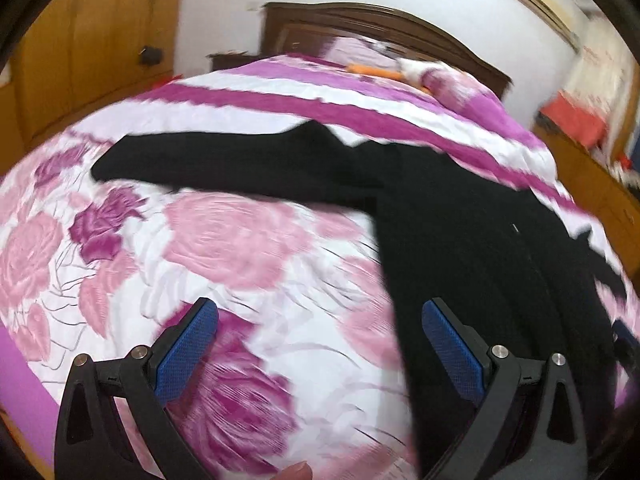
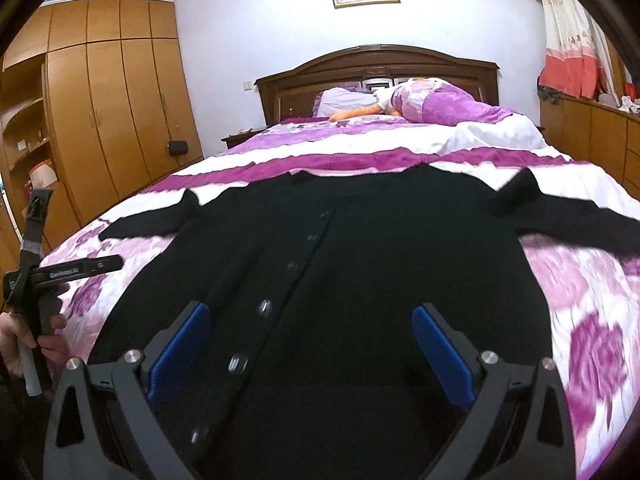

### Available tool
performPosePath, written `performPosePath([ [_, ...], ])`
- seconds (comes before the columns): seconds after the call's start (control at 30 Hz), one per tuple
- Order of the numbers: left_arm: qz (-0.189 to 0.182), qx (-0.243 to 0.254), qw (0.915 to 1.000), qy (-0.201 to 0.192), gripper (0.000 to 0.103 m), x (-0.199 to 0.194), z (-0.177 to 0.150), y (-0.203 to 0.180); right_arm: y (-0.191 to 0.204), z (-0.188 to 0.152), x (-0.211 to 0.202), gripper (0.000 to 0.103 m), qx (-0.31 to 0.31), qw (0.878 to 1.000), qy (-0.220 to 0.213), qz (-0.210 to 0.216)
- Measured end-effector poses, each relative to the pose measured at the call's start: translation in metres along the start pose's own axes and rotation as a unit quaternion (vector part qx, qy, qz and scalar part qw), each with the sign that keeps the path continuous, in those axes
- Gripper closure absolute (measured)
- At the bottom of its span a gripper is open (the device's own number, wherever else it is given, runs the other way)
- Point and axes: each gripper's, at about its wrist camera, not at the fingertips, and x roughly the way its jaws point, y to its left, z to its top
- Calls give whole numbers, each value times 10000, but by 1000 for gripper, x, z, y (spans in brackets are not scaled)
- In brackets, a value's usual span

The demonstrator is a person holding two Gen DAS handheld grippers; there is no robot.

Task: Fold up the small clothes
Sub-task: 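Move the left gripper to the sleeve cuff and close on it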

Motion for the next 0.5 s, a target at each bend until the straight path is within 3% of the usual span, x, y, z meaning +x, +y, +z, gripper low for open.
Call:
performPosePath([
  [0.13, -13, -488, 9988, 99, 13, 5, -4, 25, -1, 16, 23, 0, -11, 10000, -72, 30],
  [0.37, 27, -747, 9972, -66, 13, 7, -18, 40, -7, 9, 52, 0, 400, 9983, 248, 341],
  [0.5, 135, -826, 9963, 185, 13, 14, -17, 37, -11, 6, 51, 0, 511, 9977, 231, 383],
])
